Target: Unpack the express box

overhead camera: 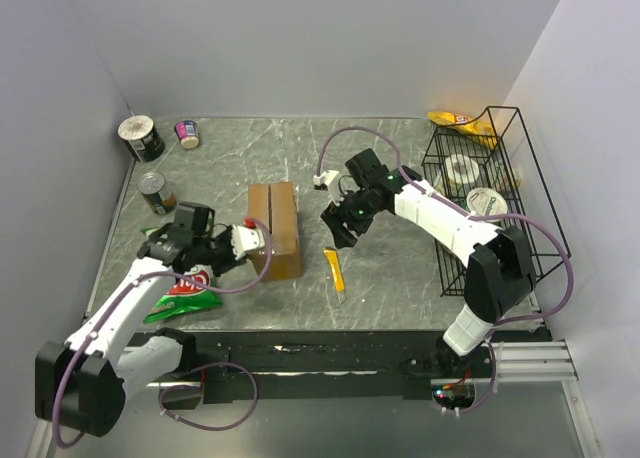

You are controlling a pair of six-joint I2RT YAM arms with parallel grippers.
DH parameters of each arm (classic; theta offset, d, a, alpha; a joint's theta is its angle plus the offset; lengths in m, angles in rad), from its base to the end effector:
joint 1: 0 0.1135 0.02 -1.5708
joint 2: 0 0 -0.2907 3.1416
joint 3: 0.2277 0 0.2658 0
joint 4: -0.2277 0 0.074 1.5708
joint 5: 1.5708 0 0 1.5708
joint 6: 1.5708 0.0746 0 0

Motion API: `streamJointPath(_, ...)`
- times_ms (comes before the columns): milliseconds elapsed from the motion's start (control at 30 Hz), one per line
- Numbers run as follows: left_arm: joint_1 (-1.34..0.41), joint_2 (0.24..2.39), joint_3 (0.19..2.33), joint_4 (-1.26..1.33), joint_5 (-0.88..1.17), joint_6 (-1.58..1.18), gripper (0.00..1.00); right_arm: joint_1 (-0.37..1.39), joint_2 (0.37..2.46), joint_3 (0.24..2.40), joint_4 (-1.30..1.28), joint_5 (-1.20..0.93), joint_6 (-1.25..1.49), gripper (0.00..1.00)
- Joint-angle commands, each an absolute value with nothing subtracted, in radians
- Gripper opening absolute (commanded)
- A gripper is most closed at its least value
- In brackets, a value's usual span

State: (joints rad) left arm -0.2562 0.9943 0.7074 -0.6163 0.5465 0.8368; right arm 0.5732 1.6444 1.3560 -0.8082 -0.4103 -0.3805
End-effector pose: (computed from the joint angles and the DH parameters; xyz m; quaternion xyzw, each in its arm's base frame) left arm 0.1954 -0.0913 0.2333 0.5483 0.7313 -0.1540 0.3753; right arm 0.2962 0.2266 0.2606 -0.4793 0.8235 0.2192 0.2098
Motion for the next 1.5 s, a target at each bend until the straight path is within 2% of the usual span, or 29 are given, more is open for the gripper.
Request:
streamJointPath(0, -0.314, 1.063, 0.686, -0.547, 0.661, 1.009, 0.30, 0.543, 1.597, 1.381, -0.848, -0.416, -0.390, 0.72)
streamJointPath(167, -0.367, 1.166, 0.675, -0.336, 0.719, 0.919, 0.31, 0.525, 1.522, 1.306, -0.859, -0.387, -0.408, 0.73)
streamJointPath(233, -0.380, 1.236, 0.686, -0.158, 0.718, 0.756, 0.31, 0.520, 1.506, 1.275, -0.858, -0.379, -0.413, 0.73)
streamJointPath(333, -0.393, 1.357, 0.757, -0.040, 0.686, 0.562, 0.29, 0.518, 1.493, 1.255, -0.851, -0.383, -0.414, 0.75)
streamJointPath(433, -0.391, 1.426, 0.910, -0.160, 0.634, 0.505, 0.27, 0.520, 1.509, 1.272, -0.857, -0.420, -0.429, 0.77)
streamJointPath(500, -0.352, 1.422, 0.965, -0.342, 0.633, 0.528, 0.31, 0.520, 1.523, 1.287, -0.842, -0.439, -0.437, 0.78)
streamJointPath(567, -0.295, 1.361, 0.977, -0.450, 0.673, 0.554, 0.42, 0.522, 1.548, 1.302, -0.836, -0.455, -0.460, 0.80)
streamJointPath(600, -0.238, 1.333, 0.973, -0.465, 0.676, 0.545, 0.53, 0.520, 1.558, 1.319, -0.825, -0.453, -0.465, 0.80)
streamJointPath(633, -0.217, 1.277, 0.957, -0.465, 0.654, 0.488, 0.68, 0.520, 1.569, 1.327, -0.819, -0.449, -0.466, 0.80)
streamJointPath(700, -0.160, 1.234, 0.946, -0.428, 0.617, 0.416, 0.76, 0.522, 1.598, 1.350, -0.802, -0.440, -0.471, 0.80)
streamJointPath(733, -0.140, 1.217, 0.957, -0.411, 0.621, 0.347, 0.84, 0.522, 1.608, 1.357, -0.790, -0.443, -0.471, 0.80)
streamJointPath(833, -0.098, 1.262, 0.995, -0.279, 0.606, 0.125, 0.97, 0.529, 1.646, 1.397, -0.787, -0.472, -0.472, 0.80)
streamJointPath(1000, -0.066, 1.446, 1.123, -0.196, 0.681, -0.122, 0.95, 0.572, 1.767, 1.567, -0.862, -0.563, -0.502, 0.76)
streamJointPath(1133, -0.041, 1.459, 1.075, -0.036, 0.733, -0.264, 0.96, 0.632, 1.897, 1.693, -0.845, -0.413, -0.508, 0.72)
streamJointPath(1233, -0.040, 1.469, 1.046, -0.032, 0.779, -0.244, 0.93, 0.629, 1.978, 1.796, -0.835, -0.382, -0.508, 0.71)
streamJointPath(1467, -0.017, 1.398, 1.003, -0.235, 0.752, -0.146, 0.86, 0.620, 2.121, 1.988, -0.779, -0.308, -0.544, 0.71)
